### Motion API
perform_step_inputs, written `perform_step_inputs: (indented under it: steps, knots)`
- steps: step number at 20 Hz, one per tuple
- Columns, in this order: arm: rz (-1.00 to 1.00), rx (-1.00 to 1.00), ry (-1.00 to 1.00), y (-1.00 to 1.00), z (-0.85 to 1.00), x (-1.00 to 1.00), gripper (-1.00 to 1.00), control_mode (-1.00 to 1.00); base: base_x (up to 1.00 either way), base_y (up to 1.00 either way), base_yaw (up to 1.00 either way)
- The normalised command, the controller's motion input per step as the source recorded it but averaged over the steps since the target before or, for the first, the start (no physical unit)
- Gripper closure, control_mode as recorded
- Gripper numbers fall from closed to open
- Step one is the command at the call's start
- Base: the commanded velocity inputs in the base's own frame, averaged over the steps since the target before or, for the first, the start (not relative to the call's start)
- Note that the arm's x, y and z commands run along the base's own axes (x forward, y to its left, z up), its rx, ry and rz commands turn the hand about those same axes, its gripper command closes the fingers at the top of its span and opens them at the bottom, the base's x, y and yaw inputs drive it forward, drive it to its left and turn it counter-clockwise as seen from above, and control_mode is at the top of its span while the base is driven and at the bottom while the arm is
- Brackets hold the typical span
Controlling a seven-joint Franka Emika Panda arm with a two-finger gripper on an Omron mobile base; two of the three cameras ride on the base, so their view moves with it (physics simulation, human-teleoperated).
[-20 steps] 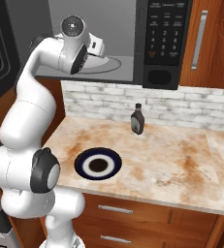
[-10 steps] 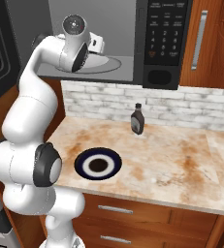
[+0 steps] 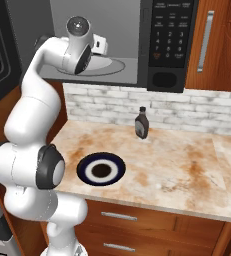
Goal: Pick the garlic from the counter and place it in the microwave. Then turn on the microwave.
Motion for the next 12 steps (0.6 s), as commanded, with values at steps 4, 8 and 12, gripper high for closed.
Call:
perform_step_inputs:
  steps: [4, 8, 12]
  knots:
    - [0.04, -0.04, 0.01, 0.00, -0.03, 0.06, 1.00, -1.00, 0.00, 0.00, 0.00]
    - [0.04, -0.05, 0.00, 0.00, 0.00, 0.02, 1.00, -1.00, 0.00, 0.00, 0.00]
    - [0.04, -0.05, 0.00, 0.00, 0.00, 0.00, 1.00, -1.00, 0.00, 0.00, 0.00]
